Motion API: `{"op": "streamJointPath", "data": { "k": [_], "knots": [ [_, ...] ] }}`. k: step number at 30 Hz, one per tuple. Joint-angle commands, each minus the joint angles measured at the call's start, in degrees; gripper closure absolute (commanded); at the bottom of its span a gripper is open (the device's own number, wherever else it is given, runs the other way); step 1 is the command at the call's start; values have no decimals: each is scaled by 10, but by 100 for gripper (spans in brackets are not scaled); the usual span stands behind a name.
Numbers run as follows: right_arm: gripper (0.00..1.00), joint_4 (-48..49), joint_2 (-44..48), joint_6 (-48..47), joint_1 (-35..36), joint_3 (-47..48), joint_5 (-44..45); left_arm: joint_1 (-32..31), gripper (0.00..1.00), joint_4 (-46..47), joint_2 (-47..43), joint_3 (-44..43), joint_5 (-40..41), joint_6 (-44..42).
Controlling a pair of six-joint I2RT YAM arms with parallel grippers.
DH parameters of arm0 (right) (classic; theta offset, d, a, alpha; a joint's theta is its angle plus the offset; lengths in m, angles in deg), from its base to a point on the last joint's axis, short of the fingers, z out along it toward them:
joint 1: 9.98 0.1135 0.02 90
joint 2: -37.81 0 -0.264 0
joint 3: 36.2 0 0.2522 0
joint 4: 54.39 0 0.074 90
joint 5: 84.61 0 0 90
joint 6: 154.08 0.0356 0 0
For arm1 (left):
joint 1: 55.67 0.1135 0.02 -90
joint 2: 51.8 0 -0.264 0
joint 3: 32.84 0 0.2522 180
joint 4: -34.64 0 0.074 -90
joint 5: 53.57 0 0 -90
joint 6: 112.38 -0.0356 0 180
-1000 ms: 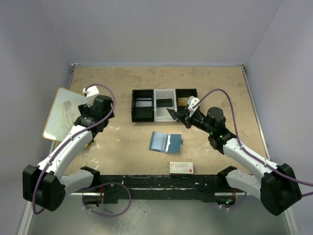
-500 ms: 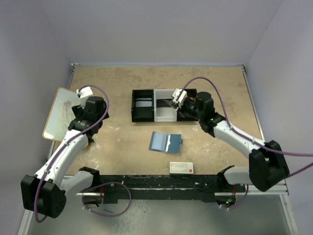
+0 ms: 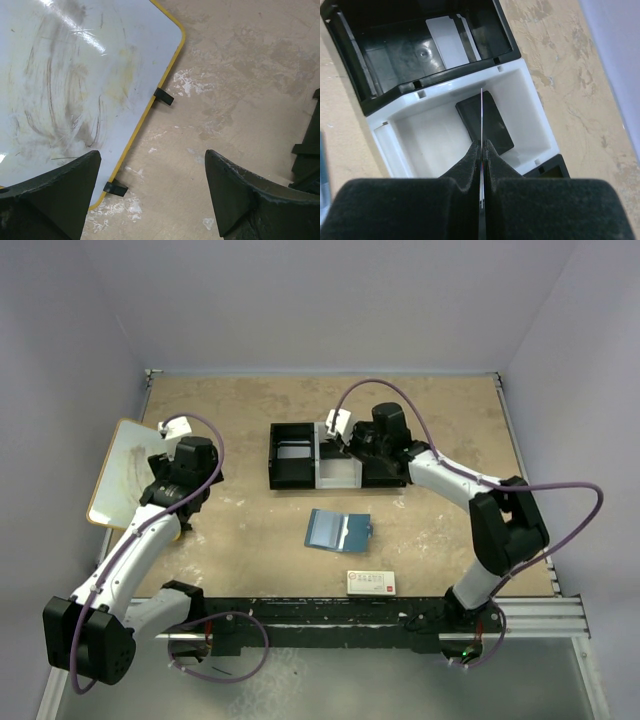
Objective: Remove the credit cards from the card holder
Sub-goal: Place the credit card in the storage box.
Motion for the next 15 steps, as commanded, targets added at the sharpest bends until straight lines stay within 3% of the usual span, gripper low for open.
{"op": "streamJointPath", "data": {
  "k": [1,15],
  "knots": [
    [100,-19,-36,-42,2,63,17,2,17,23,-5,1,15,-10],
    [100,-51,-146,-129,2,166,65,2,17,23,-6,-1,16,-13]
  ]
}}
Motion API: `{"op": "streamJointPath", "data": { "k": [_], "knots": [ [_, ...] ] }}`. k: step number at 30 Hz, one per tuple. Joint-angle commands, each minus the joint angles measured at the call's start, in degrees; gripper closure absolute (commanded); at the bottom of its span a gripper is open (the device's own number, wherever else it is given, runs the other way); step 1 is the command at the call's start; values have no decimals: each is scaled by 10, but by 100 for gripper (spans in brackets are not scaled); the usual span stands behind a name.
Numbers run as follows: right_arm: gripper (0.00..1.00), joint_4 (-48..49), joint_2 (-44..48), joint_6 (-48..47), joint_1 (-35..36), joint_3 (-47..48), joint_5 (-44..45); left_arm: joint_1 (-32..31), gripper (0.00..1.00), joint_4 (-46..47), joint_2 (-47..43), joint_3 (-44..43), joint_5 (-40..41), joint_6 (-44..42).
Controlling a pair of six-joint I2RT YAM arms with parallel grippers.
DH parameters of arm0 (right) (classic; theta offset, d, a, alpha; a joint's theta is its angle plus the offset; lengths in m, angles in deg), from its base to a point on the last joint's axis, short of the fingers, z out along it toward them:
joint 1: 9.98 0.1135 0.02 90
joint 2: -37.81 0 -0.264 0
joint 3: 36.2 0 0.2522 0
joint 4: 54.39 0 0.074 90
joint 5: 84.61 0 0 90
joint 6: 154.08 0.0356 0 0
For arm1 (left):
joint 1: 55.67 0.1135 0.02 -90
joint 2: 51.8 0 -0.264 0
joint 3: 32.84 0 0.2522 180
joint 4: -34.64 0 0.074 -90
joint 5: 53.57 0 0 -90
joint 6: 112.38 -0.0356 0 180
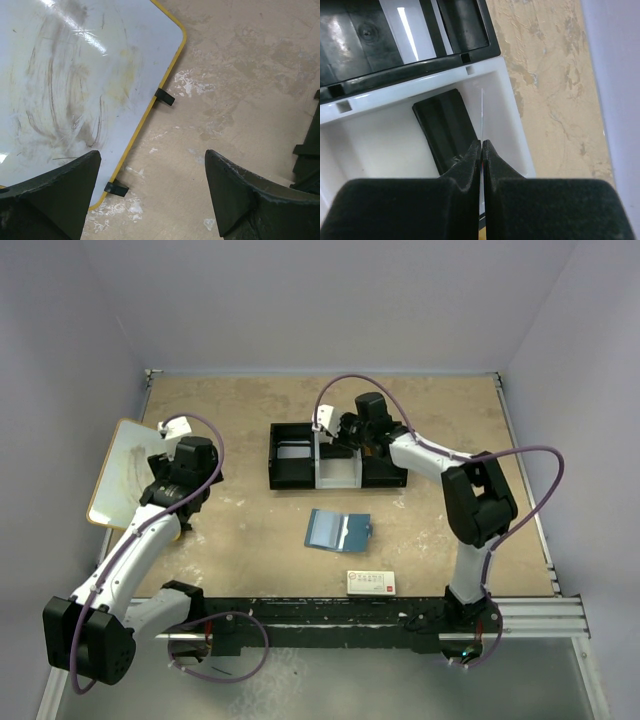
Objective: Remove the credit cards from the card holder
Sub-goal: Place the credit card in the storage box.
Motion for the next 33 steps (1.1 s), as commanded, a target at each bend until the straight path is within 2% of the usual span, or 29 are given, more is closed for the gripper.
{"op": "streamJointPath", "data": {
  "k": [1,21,29,31,33],
  "knots": [
    [100,-11,-17,-39,2,43,13,2,17,23,-6,-1,12,-12],
    [98,-17,-90,-79,13,75,47,2,18,24,7,-2,-5,-22],
    [91,-38,-86,-75,15,72,55,2,18,25,10,-2,-7,-22],
    [83,-45,-80,-74,15,73,49,2,18,25,11,-2,-8,-23],
    [81,-58,-73,-73,18,77,41,2,18,25,13,-3,-9,-23]
  ]
}}
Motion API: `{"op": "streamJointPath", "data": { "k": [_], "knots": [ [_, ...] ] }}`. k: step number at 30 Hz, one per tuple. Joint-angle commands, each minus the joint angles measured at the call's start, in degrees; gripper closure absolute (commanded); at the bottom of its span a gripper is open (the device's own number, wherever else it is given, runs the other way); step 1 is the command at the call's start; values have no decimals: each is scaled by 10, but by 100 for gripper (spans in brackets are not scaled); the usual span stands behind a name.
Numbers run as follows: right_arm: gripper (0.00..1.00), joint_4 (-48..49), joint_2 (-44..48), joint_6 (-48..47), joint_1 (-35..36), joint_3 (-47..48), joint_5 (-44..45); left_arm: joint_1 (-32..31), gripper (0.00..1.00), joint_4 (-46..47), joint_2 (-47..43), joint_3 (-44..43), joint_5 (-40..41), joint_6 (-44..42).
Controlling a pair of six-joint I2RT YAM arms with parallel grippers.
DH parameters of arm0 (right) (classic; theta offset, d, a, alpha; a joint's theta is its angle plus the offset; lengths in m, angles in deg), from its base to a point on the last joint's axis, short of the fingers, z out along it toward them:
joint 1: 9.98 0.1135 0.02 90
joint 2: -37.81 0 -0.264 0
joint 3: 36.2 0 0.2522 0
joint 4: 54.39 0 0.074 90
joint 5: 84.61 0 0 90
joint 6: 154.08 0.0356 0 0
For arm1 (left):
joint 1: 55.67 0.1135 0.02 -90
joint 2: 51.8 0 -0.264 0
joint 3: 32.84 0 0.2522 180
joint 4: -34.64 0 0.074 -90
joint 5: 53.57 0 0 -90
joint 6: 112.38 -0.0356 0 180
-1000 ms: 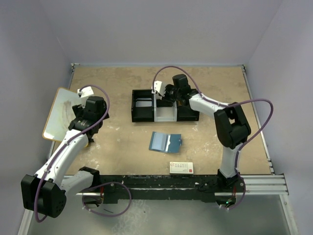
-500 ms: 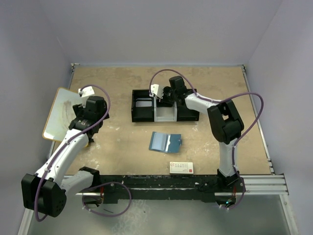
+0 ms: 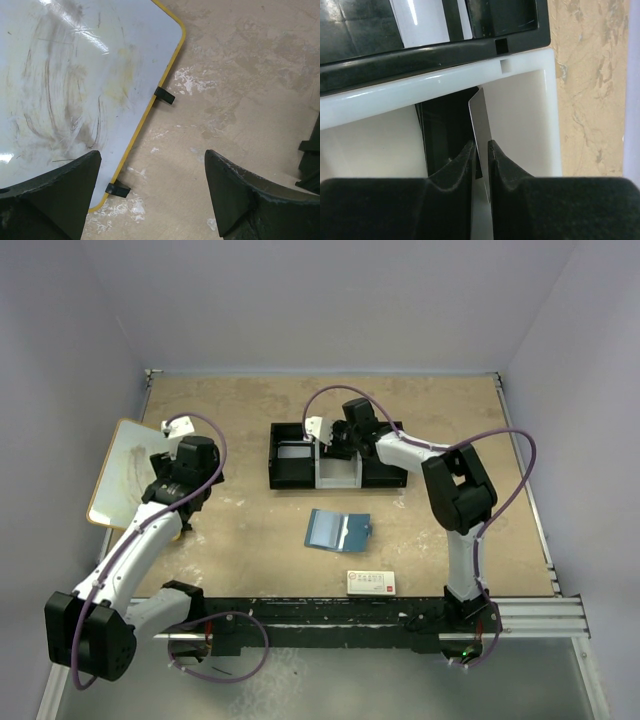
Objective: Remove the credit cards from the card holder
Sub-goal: Place the credit card in the storage box.
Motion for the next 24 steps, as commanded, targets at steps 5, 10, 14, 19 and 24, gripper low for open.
{"op": "streamJointPath", "data": {
  "k": [5,10,14,19,24],
  "knots": [
    [73,-45,35,30,5,33,-43,2,18,19,6,-4,-9,-9],
    [71,-60,55,76,5,34,-82,2,19,20,10,-4,-13,-10],
    [69,-28,80,148,3,10,-91,2,19,19,10,-4,-14,-10],
    [80,0,76,401,3,9,-49,2,19,18,12,-5,-16,-11],
    [96,-86,33,575,6,49,-27,2,19,20,14,-5,-18,-11]
  ]
}}
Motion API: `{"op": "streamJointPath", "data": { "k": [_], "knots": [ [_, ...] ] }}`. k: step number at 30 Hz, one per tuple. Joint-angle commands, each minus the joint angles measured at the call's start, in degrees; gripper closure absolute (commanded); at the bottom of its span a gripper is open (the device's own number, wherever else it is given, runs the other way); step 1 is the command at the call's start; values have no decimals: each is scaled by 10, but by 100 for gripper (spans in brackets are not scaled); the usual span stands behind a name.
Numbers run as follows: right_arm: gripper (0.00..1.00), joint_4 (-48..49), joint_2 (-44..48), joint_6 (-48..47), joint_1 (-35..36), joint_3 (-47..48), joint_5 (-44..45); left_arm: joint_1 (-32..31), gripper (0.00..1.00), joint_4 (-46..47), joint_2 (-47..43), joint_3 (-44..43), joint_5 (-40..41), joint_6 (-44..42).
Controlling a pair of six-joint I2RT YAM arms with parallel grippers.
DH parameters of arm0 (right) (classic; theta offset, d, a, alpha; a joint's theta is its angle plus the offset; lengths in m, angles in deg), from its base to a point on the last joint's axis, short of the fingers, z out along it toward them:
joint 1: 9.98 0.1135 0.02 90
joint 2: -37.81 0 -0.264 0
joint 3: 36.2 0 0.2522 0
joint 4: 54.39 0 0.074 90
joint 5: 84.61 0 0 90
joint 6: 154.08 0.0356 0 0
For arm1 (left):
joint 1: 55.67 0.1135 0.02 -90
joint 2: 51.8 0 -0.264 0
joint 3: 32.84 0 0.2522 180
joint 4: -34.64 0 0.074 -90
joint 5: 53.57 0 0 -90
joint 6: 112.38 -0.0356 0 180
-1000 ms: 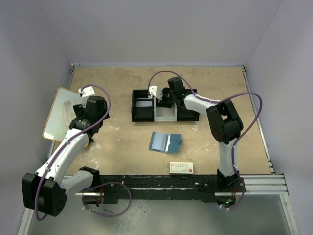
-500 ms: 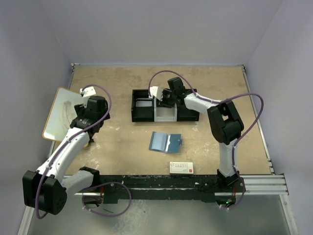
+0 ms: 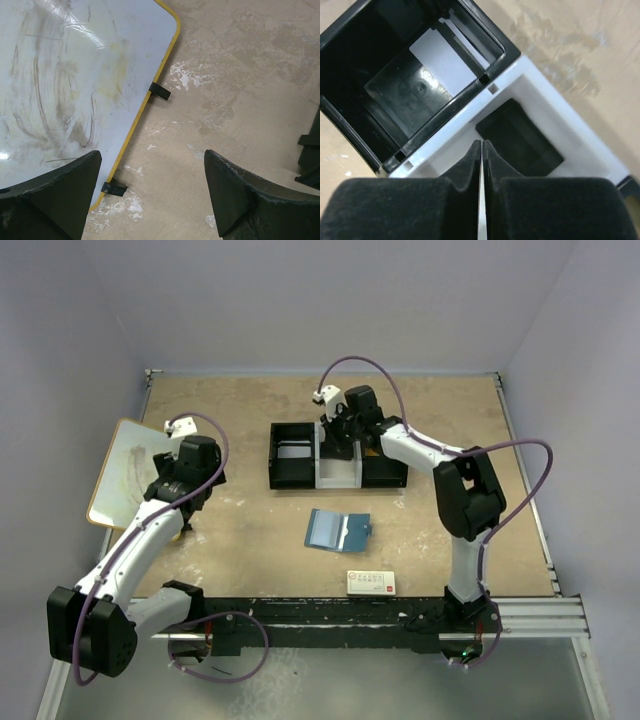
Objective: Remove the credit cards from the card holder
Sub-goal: Place the credit card in the storage box, then adjust the credit card in the storage box.
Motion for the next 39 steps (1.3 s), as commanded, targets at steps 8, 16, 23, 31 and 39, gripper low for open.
{"op": "streamJointPath", "data": {
  "k": [8,16,23,31,39],
  "knots": [
    [99,-36,-15,292,34,-15,154,2,20,19,6,-6,-11,-12],
    [97,-57,-60,308,37,21,226,2,20,19,8,-7,-11,-12],
    [97,-65,-77,308,36,39,249,2,20,19,8,-7,-11,-12],
    [96,-61,-88,308,44,43,284,2,21,19,7,-7,-11,-12],
    [95,-59,-107,328,68,48,342,2,21,19,6,-7,-11,-13]
  ]
}}
